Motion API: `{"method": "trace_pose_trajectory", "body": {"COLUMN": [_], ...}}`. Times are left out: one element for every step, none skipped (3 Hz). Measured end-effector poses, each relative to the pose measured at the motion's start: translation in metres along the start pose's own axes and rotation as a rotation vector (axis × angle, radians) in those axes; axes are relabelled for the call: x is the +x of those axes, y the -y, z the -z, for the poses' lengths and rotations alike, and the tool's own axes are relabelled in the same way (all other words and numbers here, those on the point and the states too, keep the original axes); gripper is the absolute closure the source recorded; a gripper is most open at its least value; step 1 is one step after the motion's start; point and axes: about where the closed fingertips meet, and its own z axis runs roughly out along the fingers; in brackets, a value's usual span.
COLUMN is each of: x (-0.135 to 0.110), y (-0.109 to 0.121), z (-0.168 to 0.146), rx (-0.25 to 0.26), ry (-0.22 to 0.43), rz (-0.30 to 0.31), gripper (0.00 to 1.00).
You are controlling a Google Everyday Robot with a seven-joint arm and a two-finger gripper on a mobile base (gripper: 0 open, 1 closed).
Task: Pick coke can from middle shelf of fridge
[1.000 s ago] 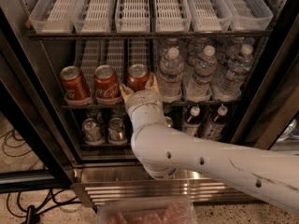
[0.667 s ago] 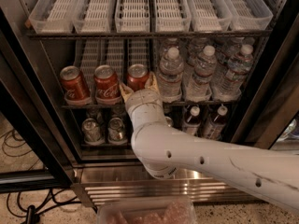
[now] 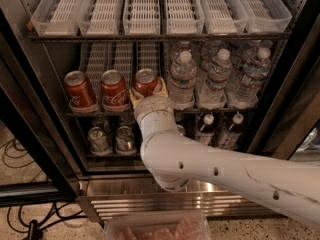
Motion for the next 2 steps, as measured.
{"method": "trace_pose_trajectory", "body": {"x": [-0.0001, -0.0055], "y": [0.0, 0.001], "z": [0.0, 0.0044], "rx": [0.0, -0.011], "ry": [0.0, 0.003], "rz": [0.0, -0.004], "gripper": [1.0, 1.0]}}
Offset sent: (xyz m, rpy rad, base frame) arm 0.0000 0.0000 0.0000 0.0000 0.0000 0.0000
